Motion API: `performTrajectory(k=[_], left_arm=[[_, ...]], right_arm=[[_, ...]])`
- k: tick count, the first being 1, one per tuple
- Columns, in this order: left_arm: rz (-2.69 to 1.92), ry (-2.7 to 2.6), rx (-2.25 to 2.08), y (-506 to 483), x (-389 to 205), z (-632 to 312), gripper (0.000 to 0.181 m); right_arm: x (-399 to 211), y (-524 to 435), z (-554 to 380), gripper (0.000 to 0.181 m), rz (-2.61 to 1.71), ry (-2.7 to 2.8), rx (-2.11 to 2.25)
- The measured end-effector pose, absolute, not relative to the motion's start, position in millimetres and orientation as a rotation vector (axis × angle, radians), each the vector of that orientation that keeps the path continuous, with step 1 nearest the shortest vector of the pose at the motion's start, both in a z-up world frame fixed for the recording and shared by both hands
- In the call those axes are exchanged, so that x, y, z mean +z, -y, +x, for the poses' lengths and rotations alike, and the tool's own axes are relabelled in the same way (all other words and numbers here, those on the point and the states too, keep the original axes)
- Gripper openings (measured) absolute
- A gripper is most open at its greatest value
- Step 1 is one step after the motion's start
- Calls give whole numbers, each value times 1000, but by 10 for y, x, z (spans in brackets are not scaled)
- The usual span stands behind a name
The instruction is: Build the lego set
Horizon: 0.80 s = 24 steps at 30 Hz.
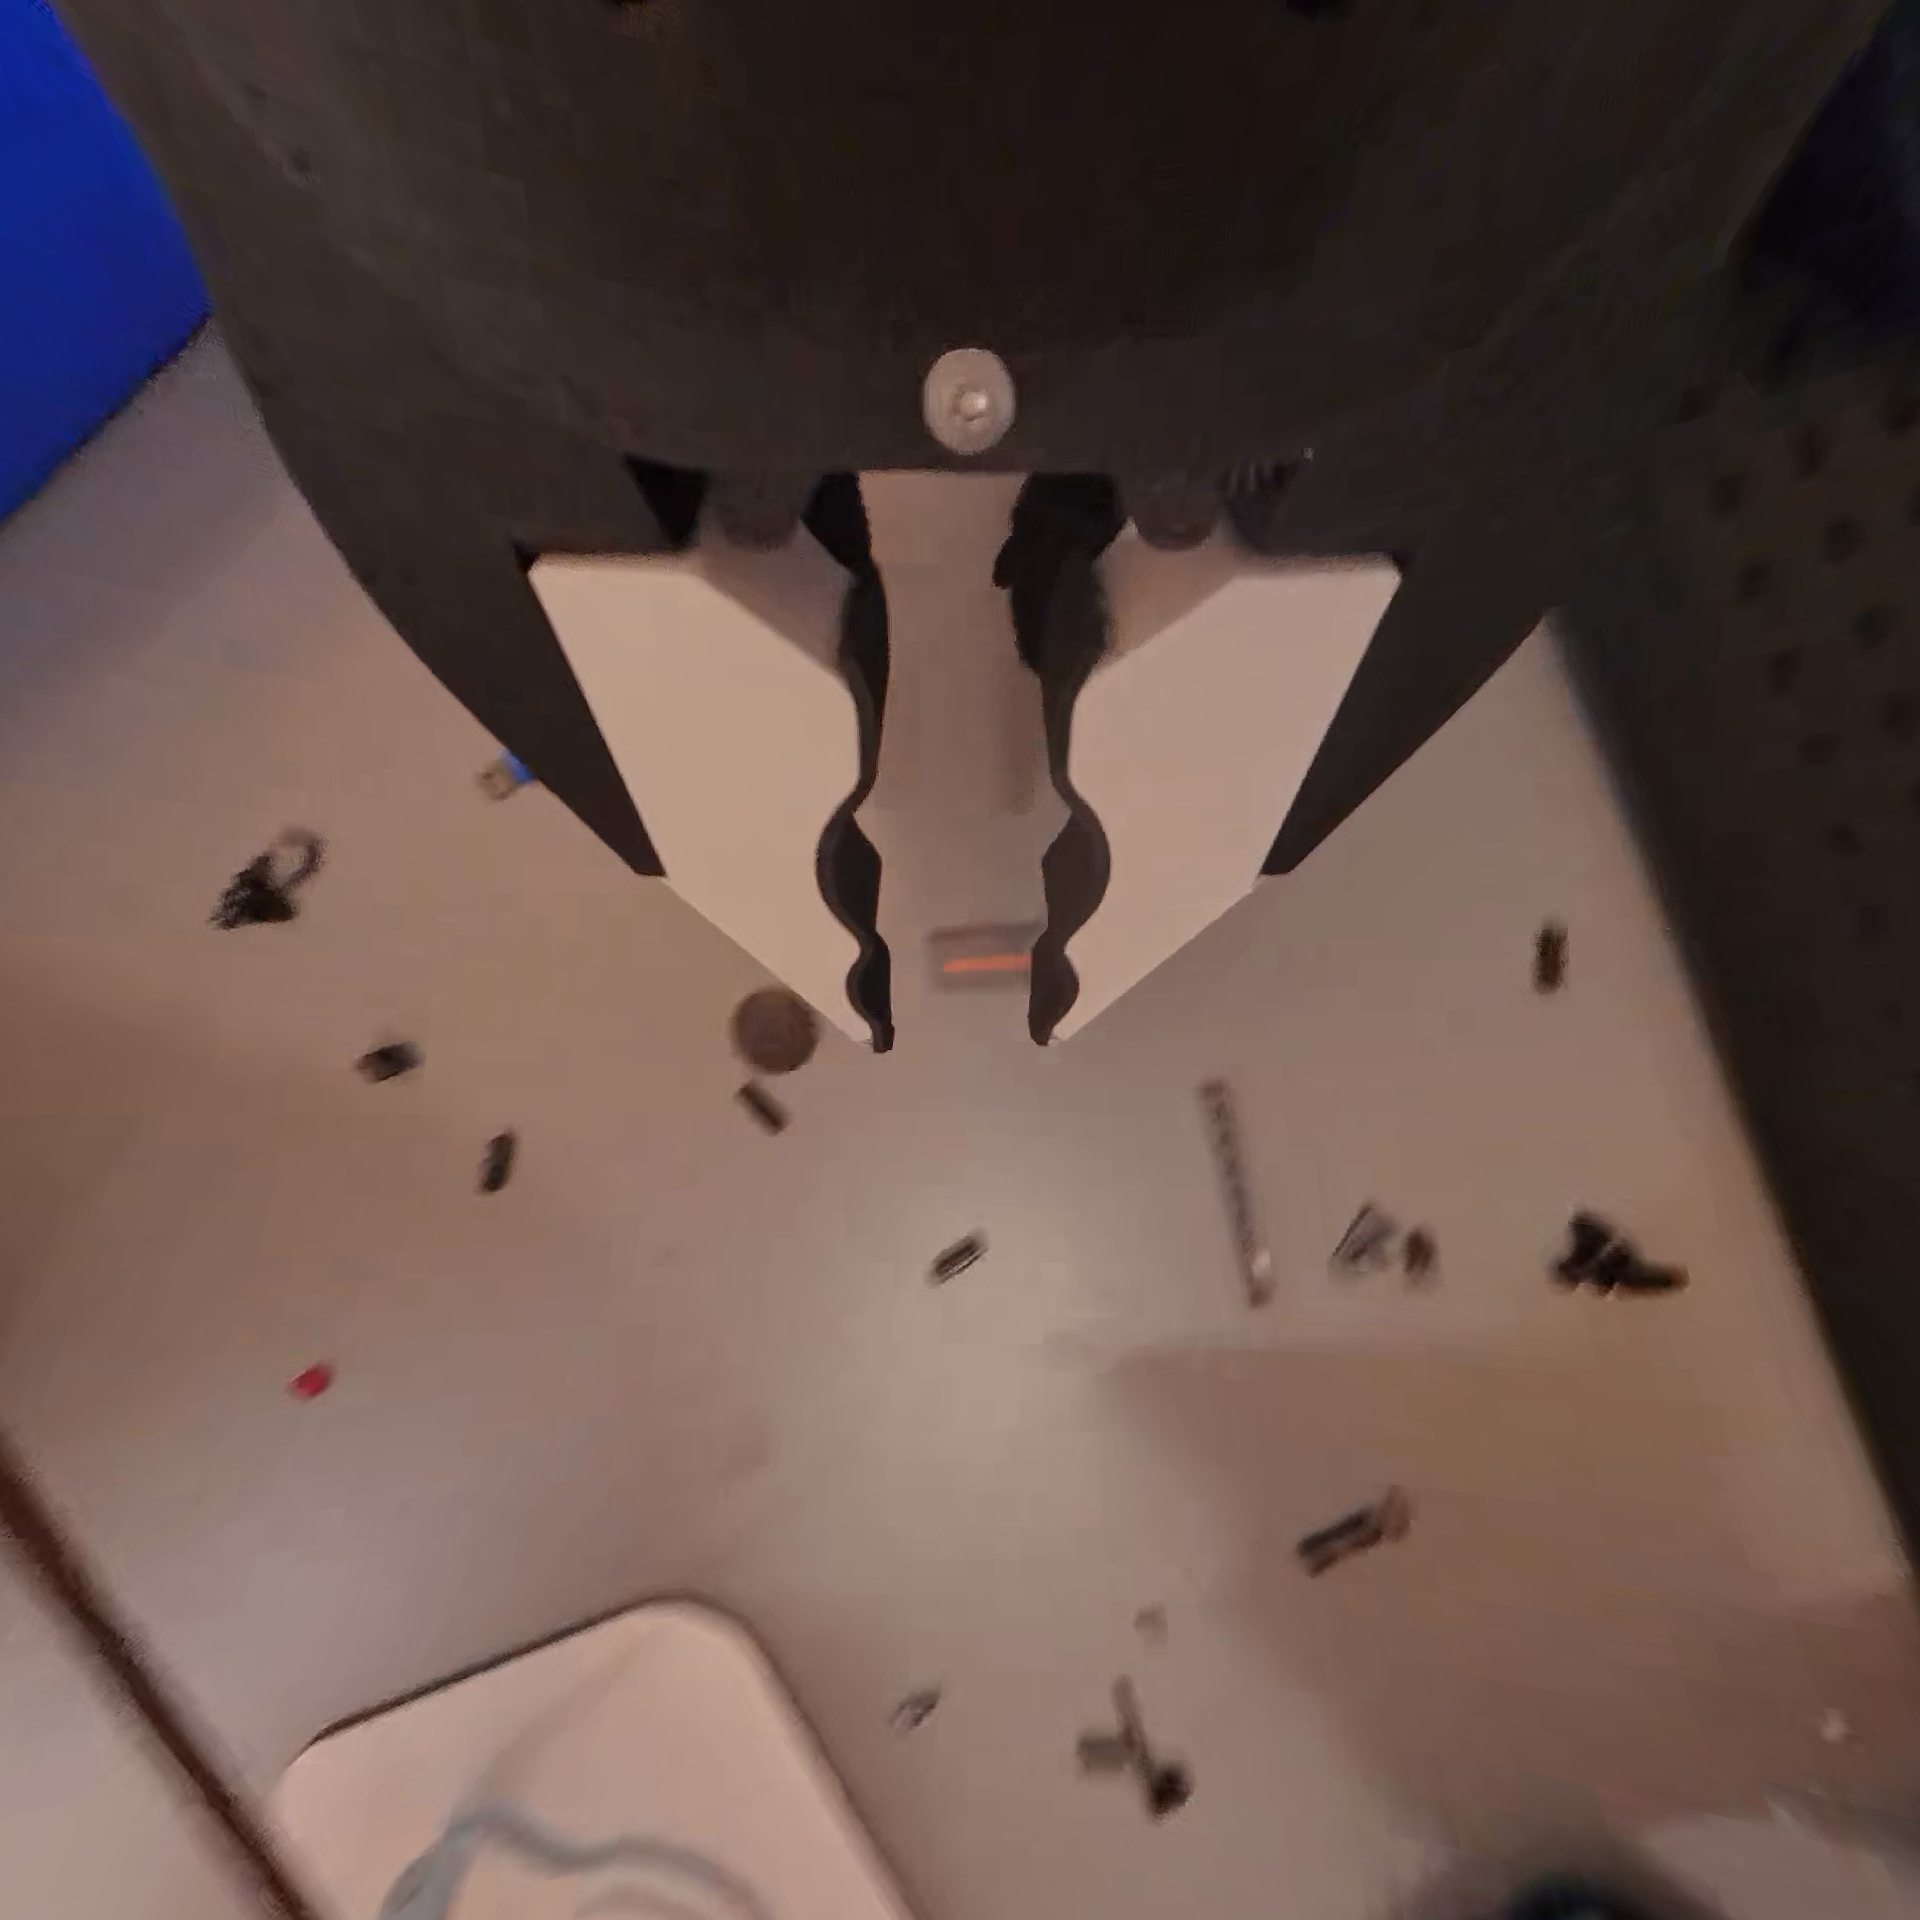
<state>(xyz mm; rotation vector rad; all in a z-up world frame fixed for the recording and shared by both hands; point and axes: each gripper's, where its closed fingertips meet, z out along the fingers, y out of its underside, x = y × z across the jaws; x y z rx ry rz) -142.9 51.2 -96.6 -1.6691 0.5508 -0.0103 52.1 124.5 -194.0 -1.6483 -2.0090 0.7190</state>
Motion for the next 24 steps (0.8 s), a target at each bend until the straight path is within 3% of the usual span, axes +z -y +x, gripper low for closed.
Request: performTrajectory(k=[11, 16, 21, 24], left_arm=[[-1694, -560, -18, -558, -1046, -1409, 3], [-1701, -559, -16, -570, -1073, -1409, 3], [-1702, -567, -18, -577, -1086, -1382, 3], [-1696, -585, -36, -582, -1093, -1311, 3]], right_arm=[[-2464, -816, 1162, 25, -1659, 2273, 598], [-2589, -821, 1193, 12, -1677, 2312, 563], [-2501, -808, 1091, 11, -1612, 2284, 630], [-2130, -831, 762, 11, -1502, 2131, 758]])
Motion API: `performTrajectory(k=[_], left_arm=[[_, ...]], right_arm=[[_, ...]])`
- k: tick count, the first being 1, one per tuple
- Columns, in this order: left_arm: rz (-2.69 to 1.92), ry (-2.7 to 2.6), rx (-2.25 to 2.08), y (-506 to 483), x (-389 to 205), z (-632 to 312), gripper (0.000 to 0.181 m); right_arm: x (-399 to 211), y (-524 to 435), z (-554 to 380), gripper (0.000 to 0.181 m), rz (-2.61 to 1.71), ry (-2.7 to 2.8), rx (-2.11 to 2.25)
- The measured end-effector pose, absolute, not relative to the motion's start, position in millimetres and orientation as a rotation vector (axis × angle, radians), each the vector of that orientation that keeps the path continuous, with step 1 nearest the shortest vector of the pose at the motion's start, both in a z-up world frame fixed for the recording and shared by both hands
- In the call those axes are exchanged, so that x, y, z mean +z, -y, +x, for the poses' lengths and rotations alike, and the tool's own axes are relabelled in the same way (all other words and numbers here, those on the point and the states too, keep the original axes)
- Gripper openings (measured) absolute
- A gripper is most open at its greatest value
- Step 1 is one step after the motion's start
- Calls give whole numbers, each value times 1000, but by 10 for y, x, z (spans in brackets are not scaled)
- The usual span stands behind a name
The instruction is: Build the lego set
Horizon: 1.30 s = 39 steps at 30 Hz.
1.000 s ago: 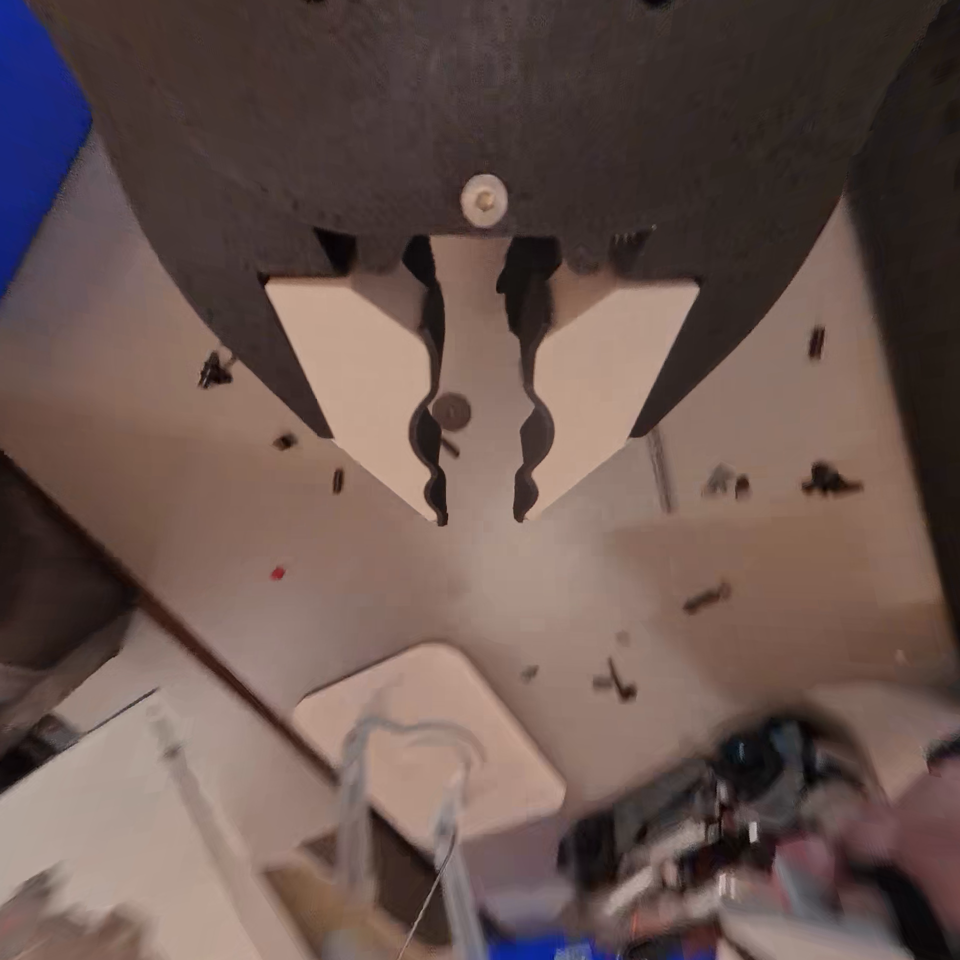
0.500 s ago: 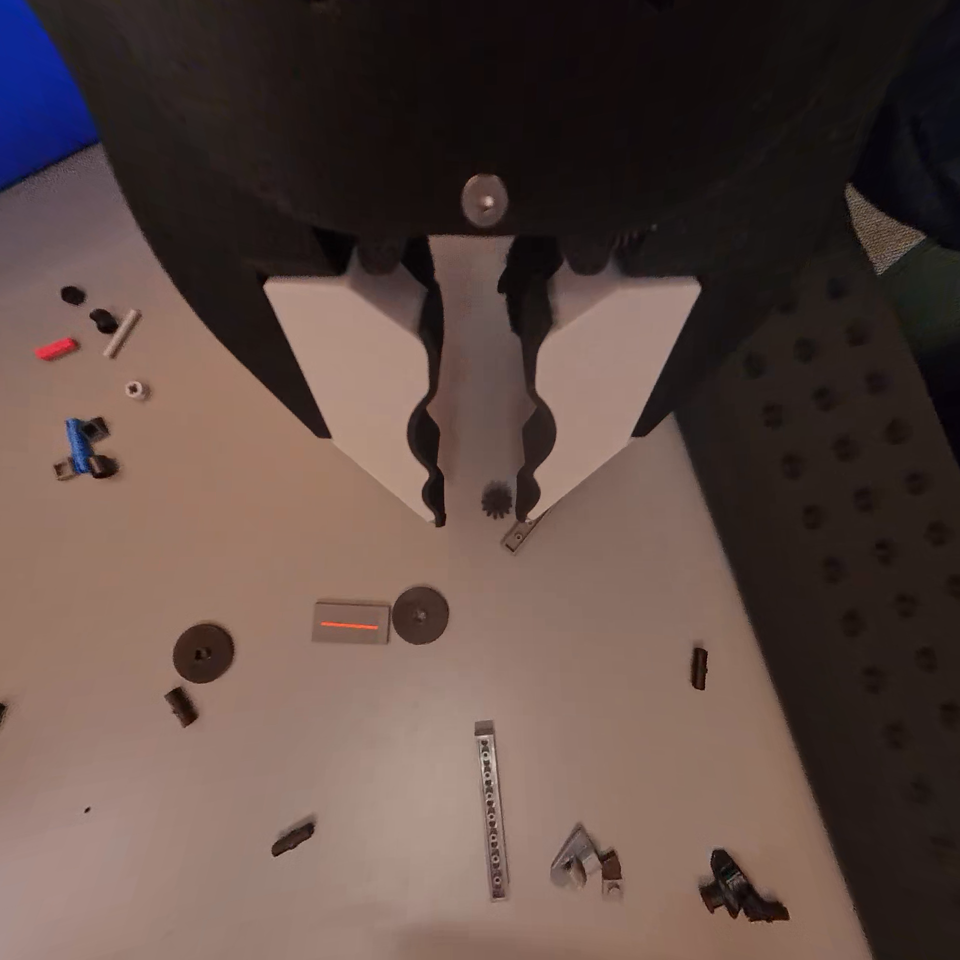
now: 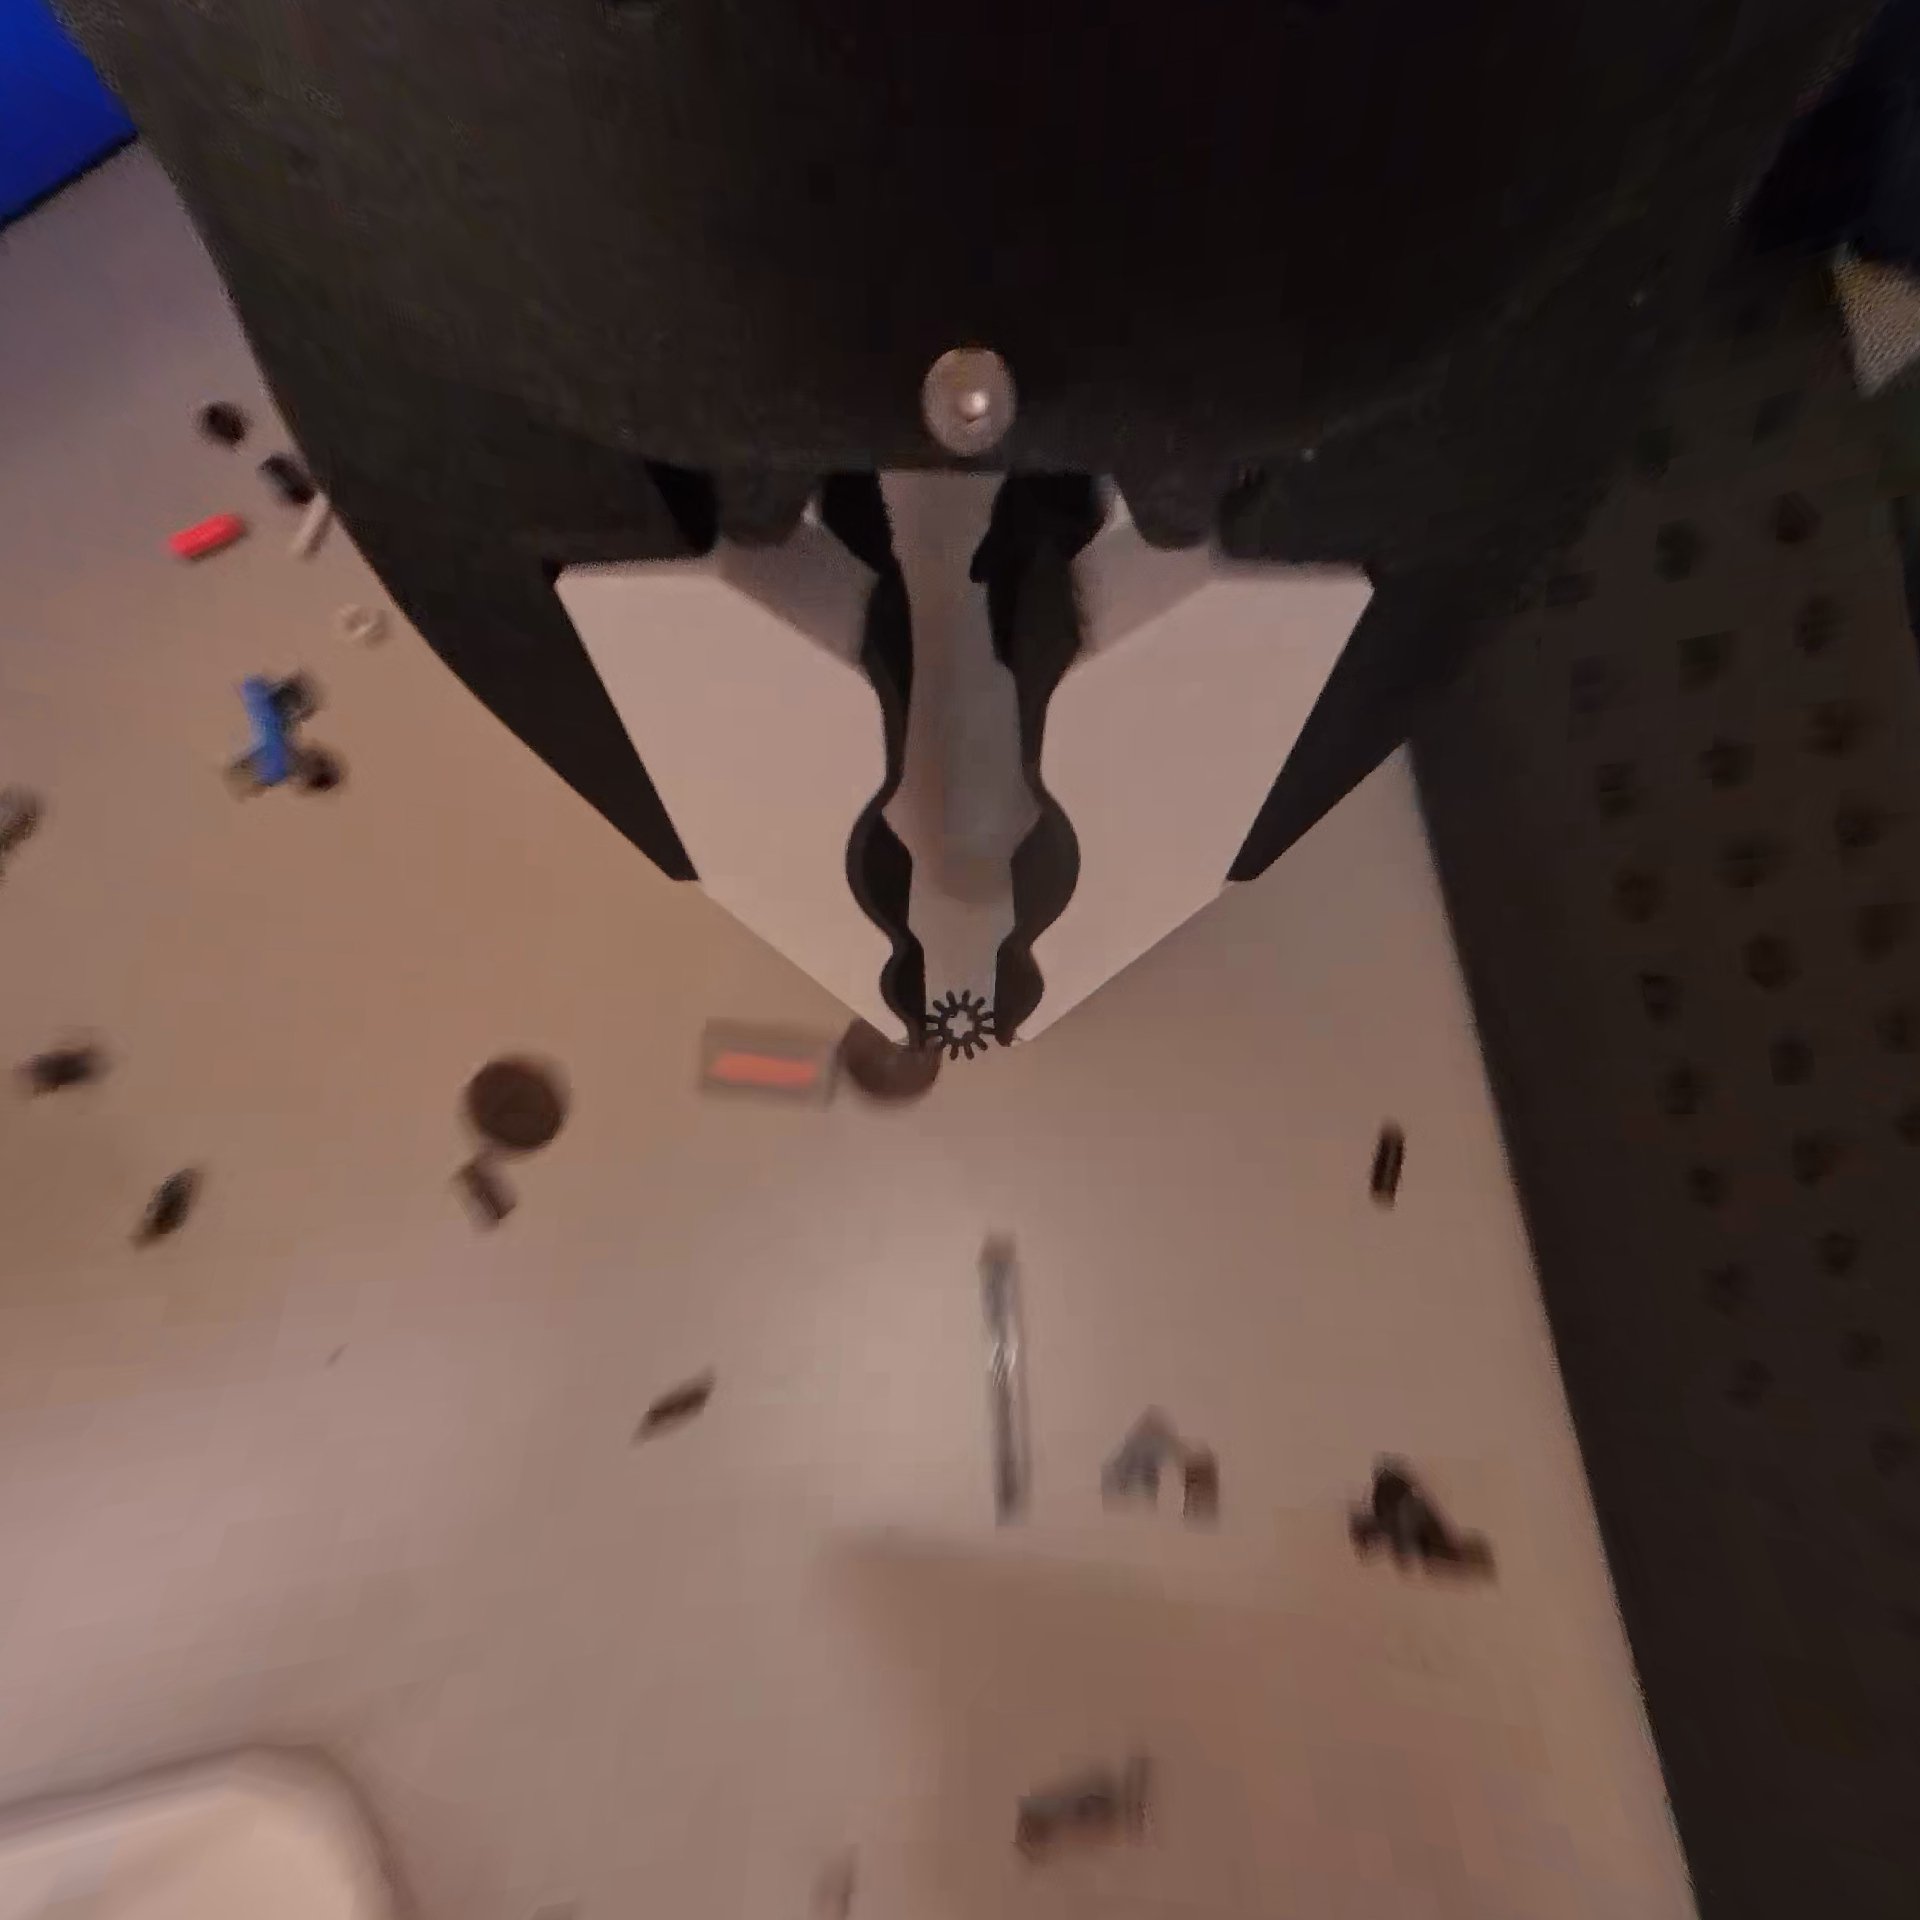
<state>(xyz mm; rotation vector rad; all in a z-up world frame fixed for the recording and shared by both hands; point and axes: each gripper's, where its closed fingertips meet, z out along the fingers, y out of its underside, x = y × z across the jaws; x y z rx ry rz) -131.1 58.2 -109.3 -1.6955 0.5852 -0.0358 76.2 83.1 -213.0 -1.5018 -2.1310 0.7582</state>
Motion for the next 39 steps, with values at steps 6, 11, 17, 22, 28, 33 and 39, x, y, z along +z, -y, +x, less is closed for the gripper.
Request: performTrajectory(k=[6, 11, 17, 22, 28, 33, 39], left_arm=[[-1681, -689, -84, -583, -1161, -1008, 3], [-1613, -801, -101, -504, -1113, -693, 3], [-1555, -867, -99, -439, -1045, -457, 3], [-1500, -886, -106, -369, -942, -337, 3], [-1454, -915, -92, -290, -853, -238, 3], [-1456, -914, -88, -284, -839, -230, 3], [-1456, -915, -92, -280, -837, -228, 3]], right_arm=[[-1181, -680, -71, 11, -1258, 1836, 1155], [-909, -555, -401, 11, -1161, 1781, 1523], [-821, -569, -326, 11, -1108, 1661, 1916], [-726, -466, -237, 11, -1020, 1639, 2118], [-700, -416, -245, 11, -1032, 1602, 2301], [-666, -399, -218, 10, -999, 1593, 2354], [-673, -371, -209, 10, -990, 1610, 2370]])
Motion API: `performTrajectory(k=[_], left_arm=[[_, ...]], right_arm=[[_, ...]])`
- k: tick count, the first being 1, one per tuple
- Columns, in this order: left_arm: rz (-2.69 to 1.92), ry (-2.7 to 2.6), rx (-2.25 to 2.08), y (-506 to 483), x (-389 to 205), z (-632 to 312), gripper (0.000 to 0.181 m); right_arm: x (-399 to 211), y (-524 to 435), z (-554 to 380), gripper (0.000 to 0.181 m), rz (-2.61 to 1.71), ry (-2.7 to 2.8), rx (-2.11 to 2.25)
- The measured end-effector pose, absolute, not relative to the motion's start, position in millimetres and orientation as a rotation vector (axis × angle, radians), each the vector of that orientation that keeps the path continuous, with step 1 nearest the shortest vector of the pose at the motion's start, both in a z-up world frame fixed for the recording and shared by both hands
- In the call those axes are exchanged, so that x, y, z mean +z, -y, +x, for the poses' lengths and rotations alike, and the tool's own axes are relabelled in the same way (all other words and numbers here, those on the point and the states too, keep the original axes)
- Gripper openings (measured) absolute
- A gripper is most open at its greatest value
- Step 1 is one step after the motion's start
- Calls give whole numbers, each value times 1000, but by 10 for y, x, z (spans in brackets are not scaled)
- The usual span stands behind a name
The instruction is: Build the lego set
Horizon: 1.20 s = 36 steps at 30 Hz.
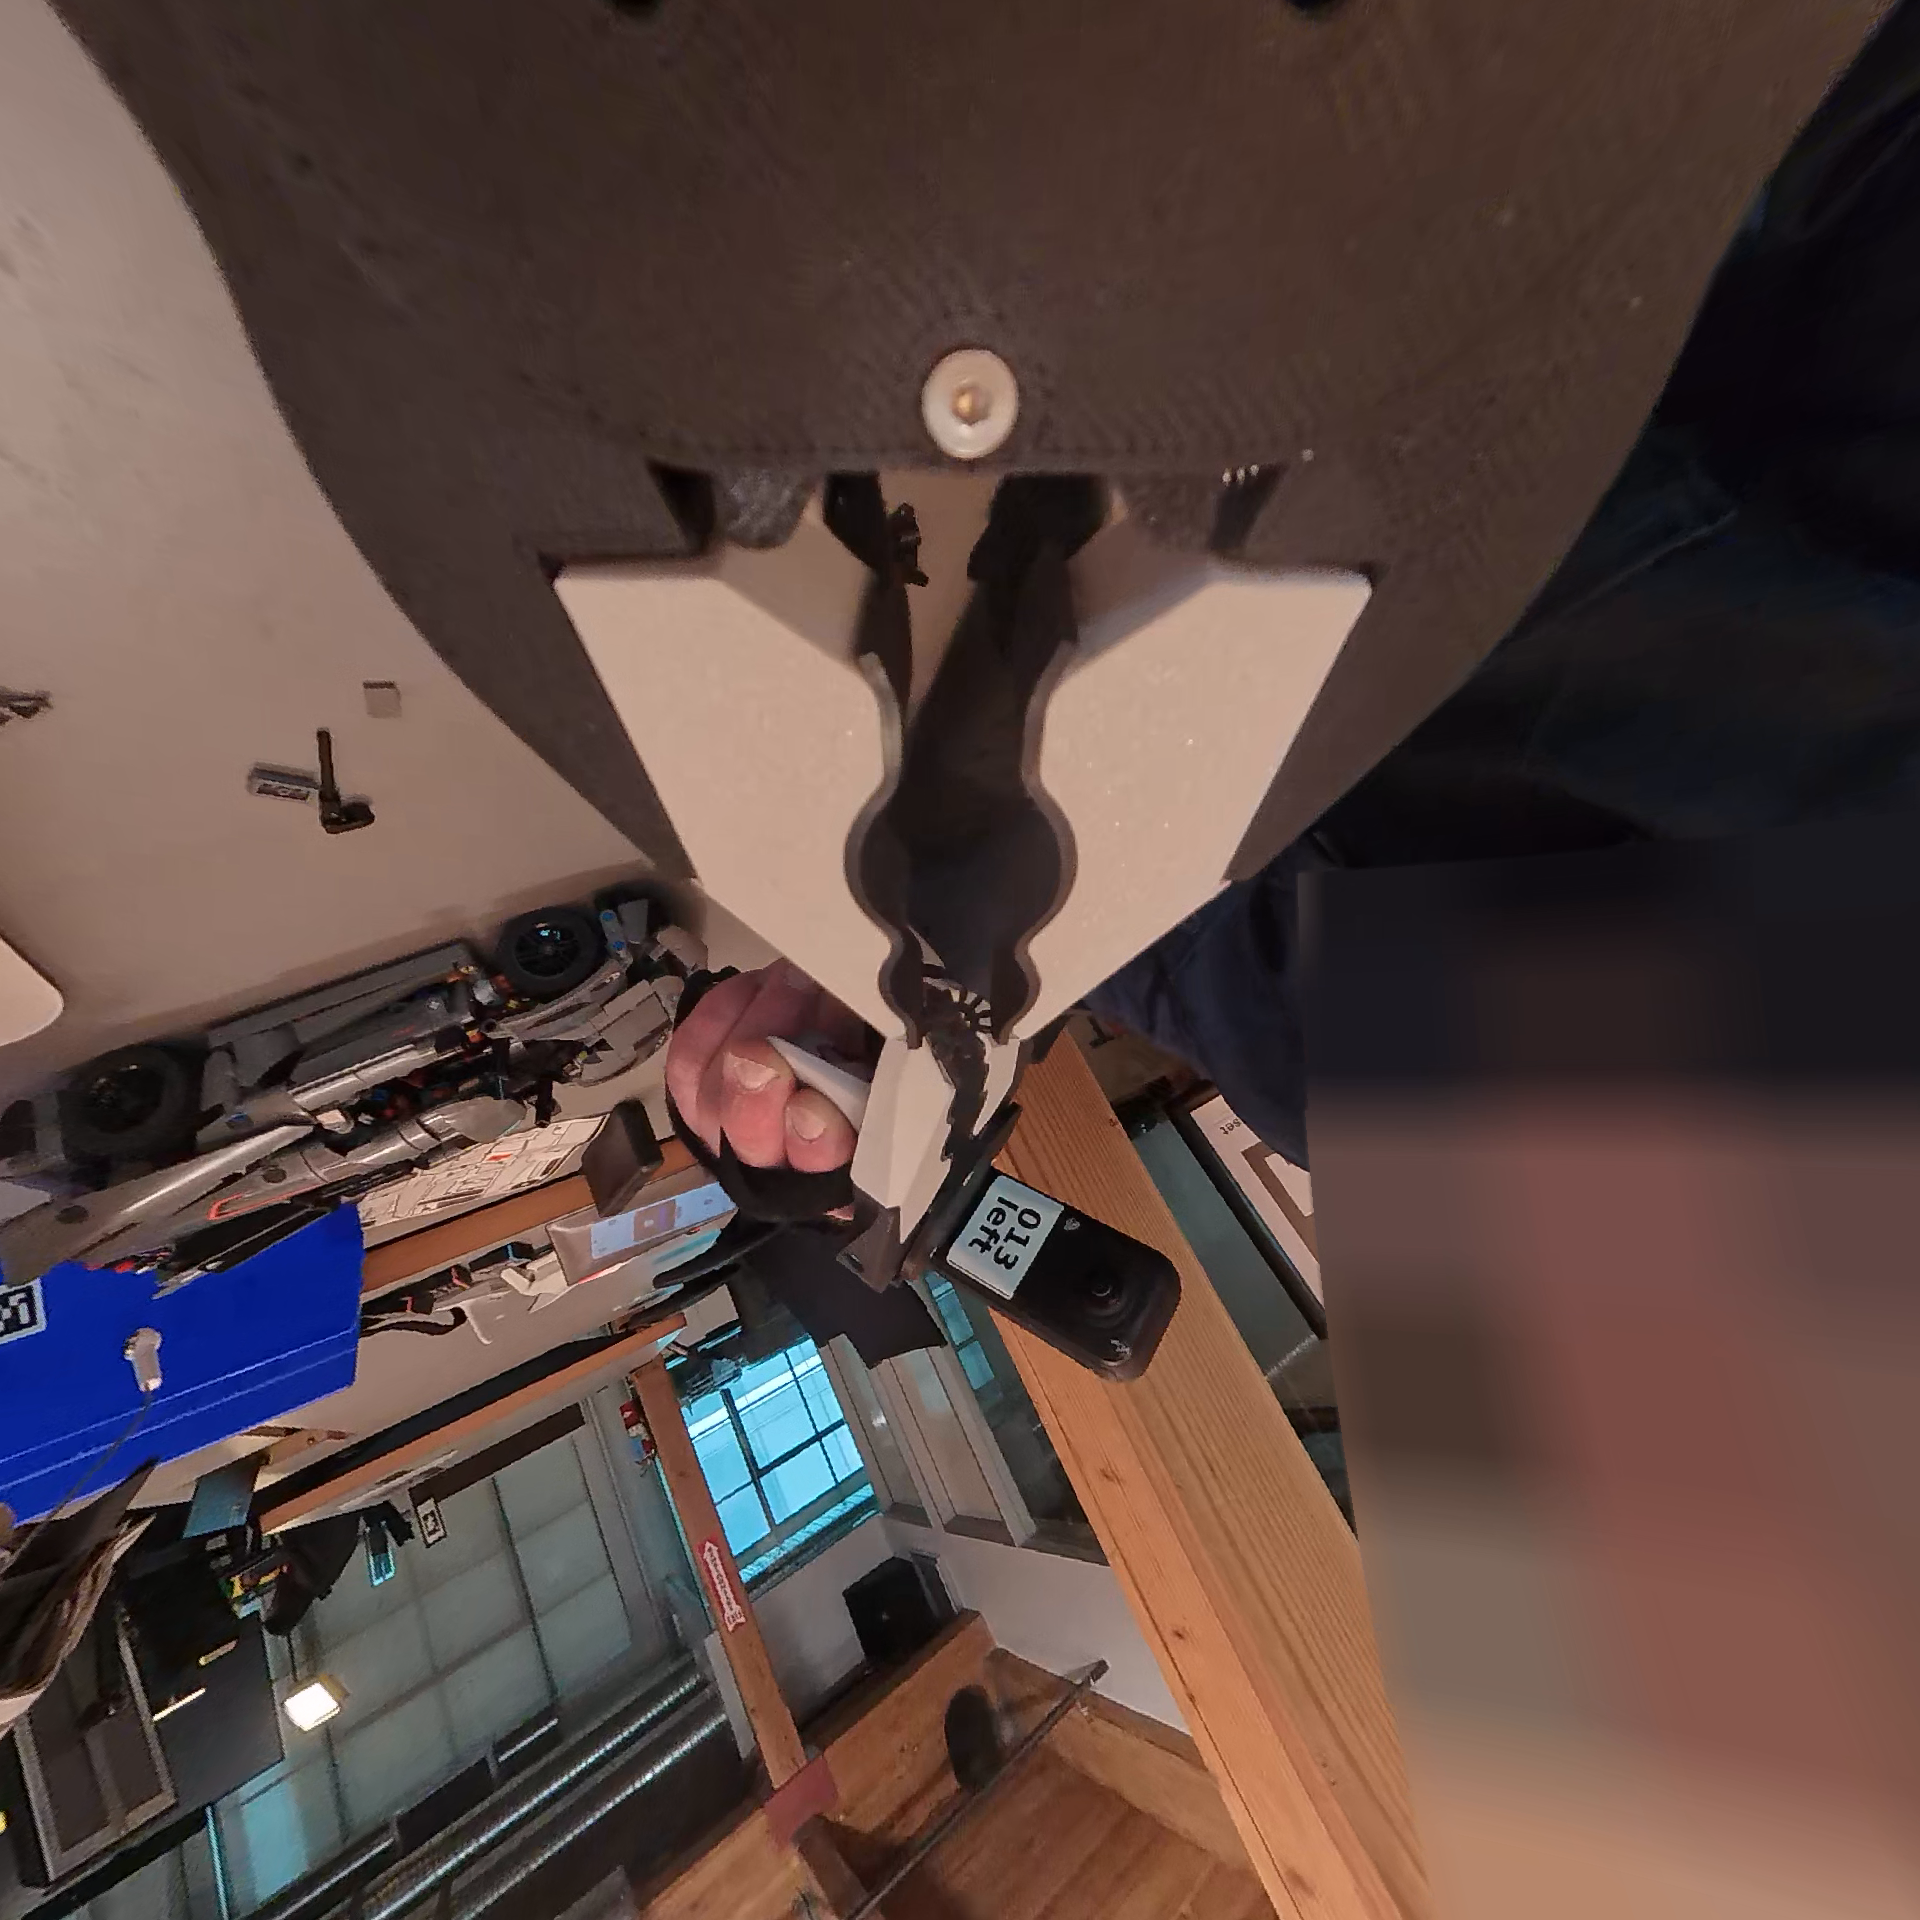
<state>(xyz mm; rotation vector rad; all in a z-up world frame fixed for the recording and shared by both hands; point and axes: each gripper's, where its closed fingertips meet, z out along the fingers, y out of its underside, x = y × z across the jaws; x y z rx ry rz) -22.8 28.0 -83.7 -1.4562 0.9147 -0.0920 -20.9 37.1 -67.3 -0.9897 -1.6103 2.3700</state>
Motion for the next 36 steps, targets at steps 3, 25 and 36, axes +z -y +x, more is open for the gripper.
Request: performTrajectory(k=[3, 25, 36], left_arm=[[-1459, -924, -93, -284, -857, -220, 3], [-1518, -995, 108, -375, -1034, -250, 3], [-1545, -1024, 151, -396, -1114, -258, 2]], right_arm=[[-681, -369, -213, 10, -999, 1616, 2367], [-857, -439, -254, 10, -1228, 1705, 2197], [-940, -458, -265, 10, -1308, 1757, 2056]])
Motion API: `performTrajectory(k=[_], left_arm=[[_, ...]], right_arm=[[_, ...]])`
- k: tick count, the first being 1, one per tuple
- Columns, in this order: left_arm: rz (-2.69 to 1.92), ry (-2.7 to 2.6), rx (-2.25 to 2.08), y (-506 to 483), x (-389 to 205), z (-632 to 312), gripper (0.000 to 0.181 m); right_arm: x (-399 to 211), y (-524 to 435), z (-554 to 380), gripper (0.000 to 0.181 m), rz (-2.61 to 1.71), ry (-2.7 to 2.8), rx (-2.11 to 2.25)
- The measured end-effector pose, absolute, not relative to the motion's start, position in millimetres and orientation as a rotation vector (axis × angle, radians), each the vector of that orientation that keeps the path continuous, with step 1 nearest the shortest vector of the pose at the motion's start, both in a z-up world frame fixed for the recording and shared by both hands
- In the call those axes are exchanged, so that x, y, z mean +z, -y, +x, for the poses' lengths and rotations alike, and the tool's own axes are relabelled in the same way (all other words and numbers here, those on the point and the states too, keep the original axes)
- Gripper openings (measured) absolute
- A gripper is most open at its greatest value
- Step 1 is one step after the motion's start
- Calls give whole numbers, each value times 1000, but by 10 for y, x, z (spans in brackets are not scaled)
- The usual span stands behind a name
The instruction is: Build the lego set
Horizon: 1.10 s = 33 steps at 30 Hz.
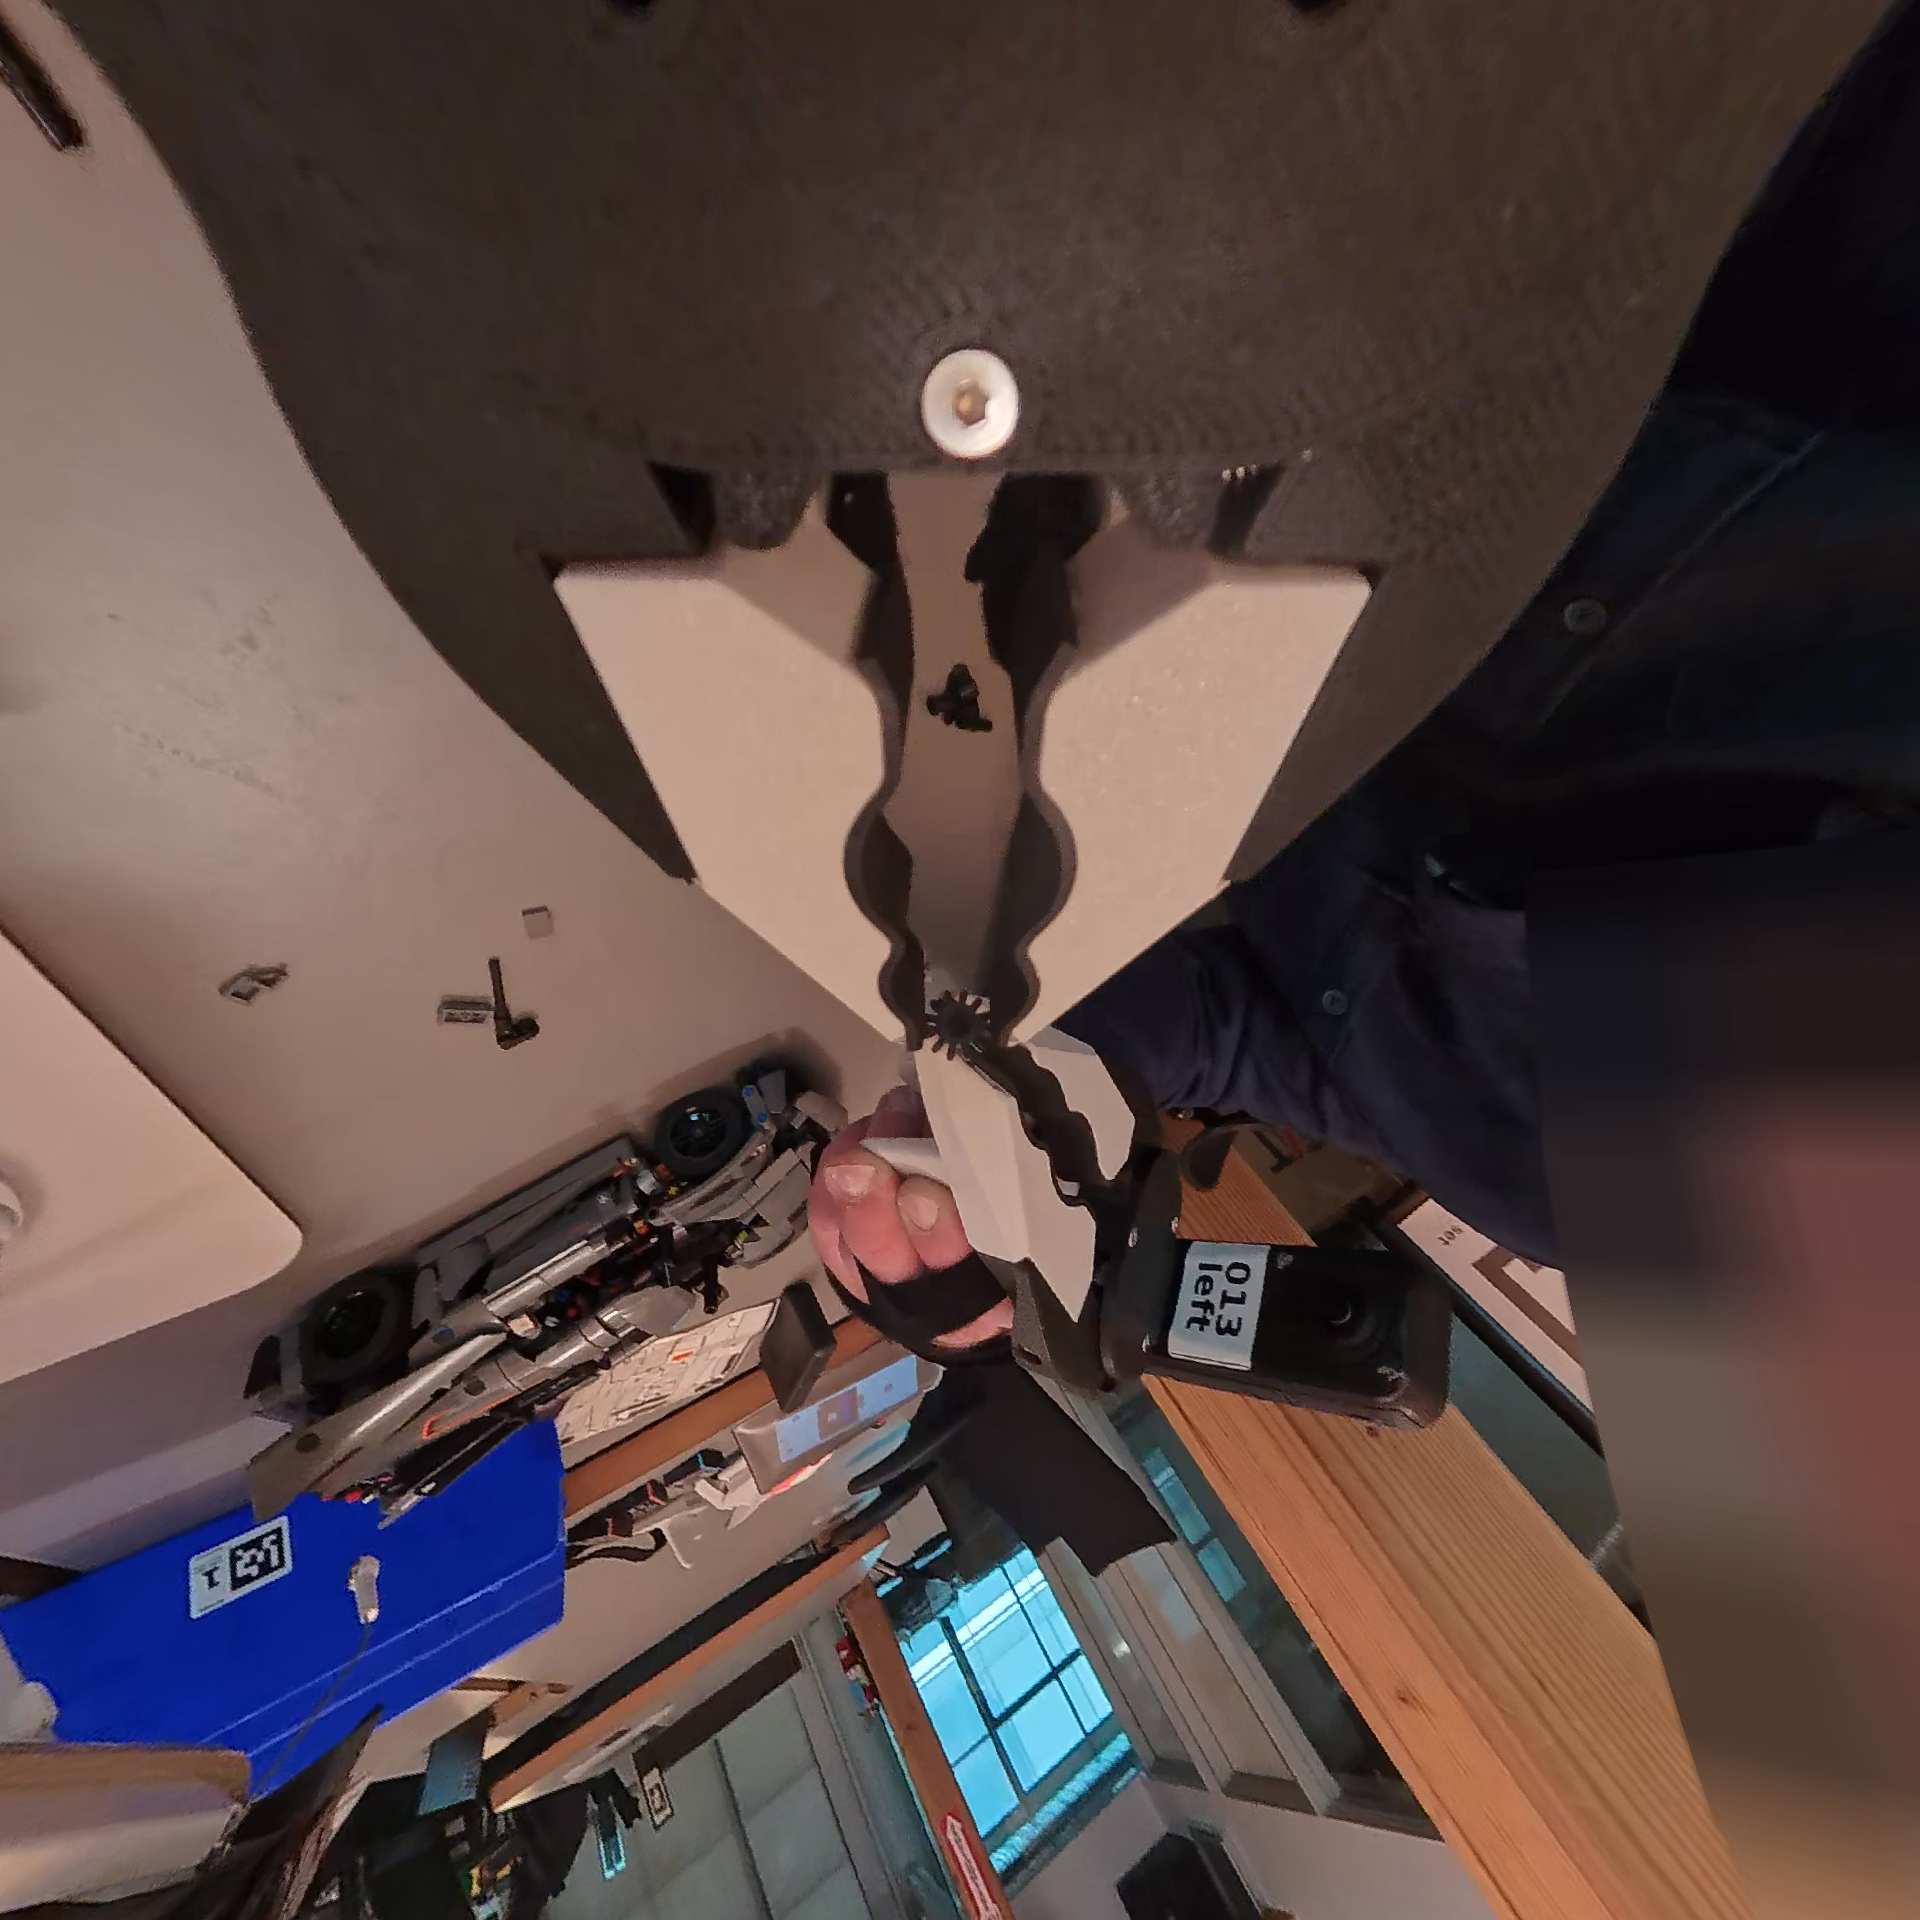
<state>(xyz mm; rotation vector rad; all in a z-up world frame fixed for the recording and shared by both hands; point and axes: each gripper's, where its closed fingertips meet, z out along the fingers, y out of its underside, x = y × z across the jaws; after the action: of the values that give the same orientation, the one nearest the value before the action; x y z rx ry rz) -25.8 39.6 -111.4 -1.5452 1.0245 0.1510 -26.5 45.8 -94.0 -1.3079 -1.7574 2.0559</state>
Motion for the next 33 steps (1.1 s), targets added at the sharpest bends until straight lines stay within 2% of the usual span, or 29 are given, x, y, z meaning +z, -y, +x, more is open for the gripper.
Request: performTrajectory(k=[12, 33], left_arm=[[-1577, -1067, 178, -403, -1203, -244, 2], [-1574, -1152, 190, -359, -1302, -162, 2]], right_arm=[[-1063, -483, -260, 11, -1392, 1834, 1917], [-1172, -441, -174, 10, -1423, 1938, 2022]])
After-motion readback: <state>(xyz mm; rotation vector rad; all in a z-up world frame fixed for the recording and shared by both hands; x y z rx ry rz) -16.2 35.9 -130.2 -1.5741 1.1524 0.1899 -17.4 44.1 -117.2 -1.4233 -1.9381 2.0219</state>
